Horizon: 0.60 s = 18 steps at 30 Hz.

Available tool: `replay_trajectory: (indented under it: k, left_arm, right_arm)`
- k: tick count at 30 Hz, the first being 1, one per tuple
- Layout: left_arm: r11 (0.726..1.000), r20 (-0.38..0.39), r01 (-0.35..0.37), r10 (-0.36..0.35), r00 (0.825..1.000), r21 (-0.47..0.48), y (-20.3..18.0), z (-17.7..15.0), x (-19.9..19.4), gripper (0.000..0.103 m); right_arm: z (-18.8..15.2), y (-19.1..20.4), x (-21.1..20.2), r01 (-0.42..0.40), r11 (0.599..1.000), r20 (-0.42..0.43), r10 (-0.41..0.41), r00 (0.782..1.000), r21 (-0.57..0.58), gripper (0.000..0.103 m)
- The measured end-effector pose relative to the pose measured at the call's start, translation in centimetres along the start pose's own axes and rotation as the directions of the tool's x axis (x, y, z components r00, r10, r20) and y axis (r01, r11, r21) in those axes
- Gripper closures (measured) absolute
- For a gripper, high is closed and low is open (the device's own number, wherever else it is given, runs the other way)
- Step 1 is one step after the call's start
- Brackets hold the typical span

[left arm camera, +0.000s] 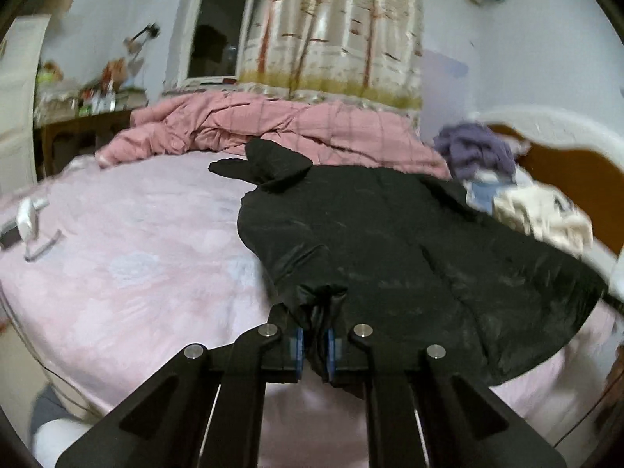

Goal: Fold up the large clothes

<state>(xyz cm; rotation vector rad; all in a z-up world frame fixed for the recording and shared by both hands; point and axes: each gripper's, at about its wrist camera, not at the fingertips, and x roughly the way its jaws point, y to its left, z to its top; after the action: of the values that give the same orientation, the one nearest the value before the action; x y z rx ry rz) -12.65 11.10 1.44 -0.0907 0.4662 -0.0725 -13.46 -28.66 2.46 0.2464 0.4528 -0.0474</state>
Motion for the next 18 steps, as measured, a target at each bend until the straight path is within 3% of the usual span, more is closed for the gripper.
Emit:
replay_trajectory:
  k: [3,7,12,16,18]
  left_arm:
    - [0.998,-0.029,-0.017,0.019,0.999,0.061,-1.2,-0.1,0.6,0.096]
    - [0.997,-0.008,-0.057,0.058,0.998,0.051,-1.4,4.1,4.2,0.095]
    - [0.984,-0.119,-0.163,0.172,0.978,0.075,-1.1,10.0,15.3,0.092]
    - [0.976,-0.207,-0.206,0.217,0.954,0.071,0.6,10.4,22.6,0.092]
    - [0.976,-0.222,-0.209,0.218,0.950,0.064,1.0,9.9,24.4,0.086]
  right_arm:
    - [-0.1,0.8,-1.6,-0.021,0.998,-0.007,0.020,1.000,-0.062,0.099]
    - [2.1,2.0,-1.0,0.002,0.991,0.038,0.003,0.999,-0.134,0.099]
    - [8.2,3.2,7.2,0.077,0.984,0.023,-0.074,0.997,-0.162,0.099]
    - [9.9,2.0,15.9,0.148,0.984,-0.079,-0.156,0.985,-0.100,0.099]
    - [9.8,1.3,18.6,0.165,0.983,-0.090,-0.171,0.981,-0.078,0.098]
